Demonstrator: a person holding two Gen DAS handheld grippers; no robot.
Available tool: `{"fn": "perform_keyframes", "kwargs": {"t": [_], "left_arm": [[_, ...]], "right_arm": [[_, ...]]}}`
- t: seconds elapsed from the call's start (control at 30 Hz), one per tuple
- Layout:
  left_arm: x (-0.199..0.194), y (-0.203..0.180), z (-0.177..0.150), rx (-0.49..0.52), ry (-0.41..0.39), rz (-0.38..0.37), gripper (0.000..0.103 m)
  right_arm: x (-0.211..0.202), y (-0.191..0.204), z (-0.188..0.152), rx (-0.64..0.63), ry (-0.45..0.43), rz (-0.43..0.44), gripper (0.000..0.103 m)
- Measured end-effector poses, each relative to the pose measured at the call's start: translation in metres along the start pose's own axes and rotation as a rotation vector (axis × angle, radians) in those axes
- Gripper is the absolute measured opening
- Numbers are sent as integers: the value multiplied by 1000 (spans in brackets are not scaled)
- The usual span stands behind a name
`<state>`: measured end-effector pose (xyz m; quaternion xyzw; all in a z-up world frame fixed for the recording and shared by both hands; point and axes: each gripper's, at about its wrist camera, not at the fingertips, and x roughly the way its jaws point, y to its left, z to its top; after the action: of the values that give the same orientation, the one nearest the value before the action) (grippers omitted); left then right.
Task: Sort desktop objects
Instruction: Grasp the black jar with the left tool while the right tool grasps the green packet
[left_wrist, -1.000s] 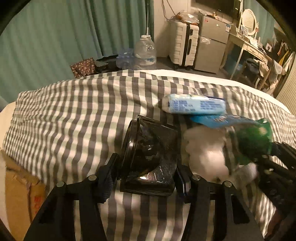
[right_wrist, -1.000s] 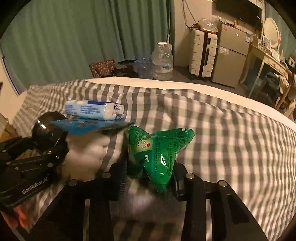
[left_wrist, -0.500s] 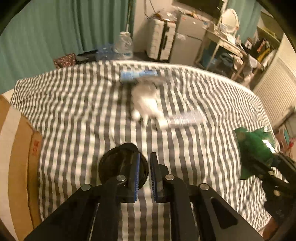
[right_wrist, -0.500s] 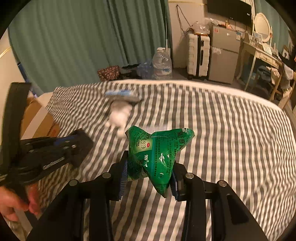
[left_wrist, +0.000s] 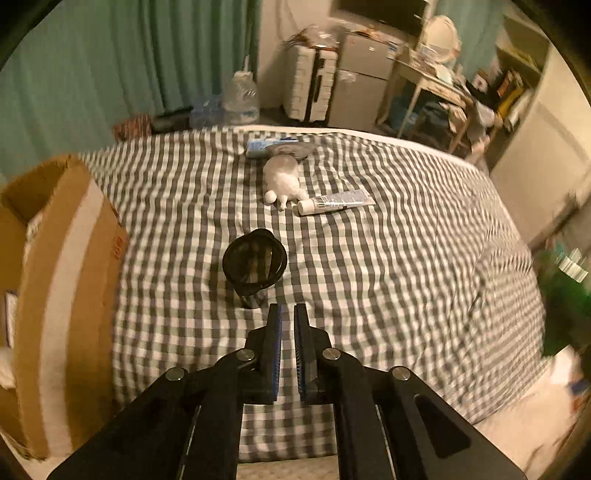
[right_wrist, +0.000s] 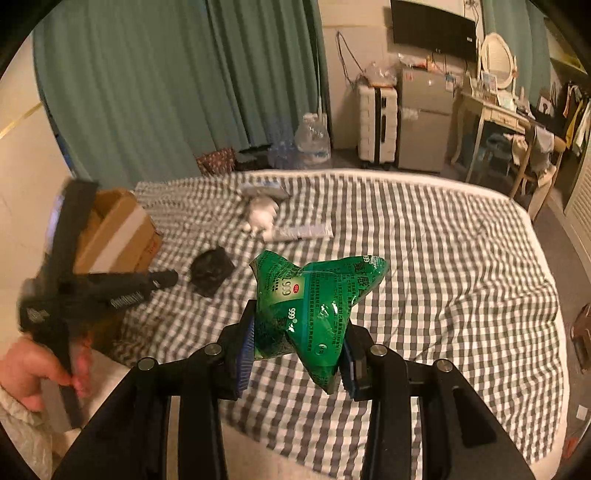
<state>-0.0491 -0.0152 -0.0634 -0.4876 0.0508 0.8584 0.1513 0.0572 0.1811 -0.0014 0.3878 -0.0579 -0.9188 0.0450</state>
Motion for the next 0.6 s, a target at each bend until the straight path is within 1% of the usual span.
{"fn": "perform_keyframes", "kwargs": {"t": [0.03,0.07,0.1,0.13,0.17,0.2,0.33,0.4,0.47,0.53,0.57,0.6], "left_arm": [[2,-3,-2,18,0,4,15],[6,-4,-3,32,-1,8,21],[10,-5,-4,38,0,-1,32],[15,-3,-5,35,6,-10,40],[22,0,-5,17,18,-6,58],[31,3,-3,-5,31,5,63],[66,16,10,-76,93,-6,63],[82,22,18,-104,101,15,64],[99,29,27,-133,94,24,68],[111,32,31,-137,93,57,68],[119,35,34,-136,106,51,68],[127,38,36,-139,122,27,68]], "right_arm": [[-5,1,0,1,-13,1,38],[-9,3,-2,4,-23,6,38],[-11,4,-6,10,-26,12,38],[-11,3,-10,19,-27,17,38],[-10,3,-14,30,-28,27,38],[-7,1,-16,34,-24,36,38],[9,-4,-16,28,0,49,38],[22,-10,-13,36,5,55,38],[39,-19,-11,48,16,65,38],[58,-28,-12,67,32,75,38],[64,-33,-13,74,40,78,38],[70,-37,-16,82,52,78,38]]}}
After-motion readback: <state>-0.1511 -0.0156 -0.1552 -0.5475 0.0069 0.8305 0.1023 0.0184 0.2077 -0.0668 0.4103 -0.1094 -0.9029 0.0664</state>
